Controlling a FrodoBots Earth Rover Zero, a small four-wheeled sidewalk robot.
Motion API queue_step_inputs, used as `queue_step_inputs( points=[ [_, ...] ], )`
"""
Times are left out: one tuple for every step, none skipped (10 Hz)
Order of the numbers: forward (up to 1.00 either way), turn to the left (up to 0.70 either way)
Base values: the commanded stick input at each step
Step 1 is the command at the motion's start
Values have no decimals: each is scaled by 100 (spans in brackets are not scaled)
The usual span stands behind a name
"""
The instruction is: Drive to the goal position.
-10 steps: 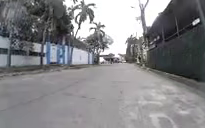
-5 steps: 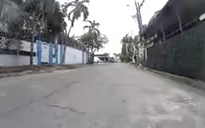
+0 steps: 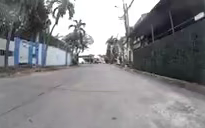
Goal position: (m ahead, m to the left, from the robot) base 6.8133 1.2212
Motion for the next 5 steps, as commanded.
queue_step_inputs(
  points=[
    [100,0],
    [100,0],
    [100,0],
    [100,0],
    [100,0]
  ],
)
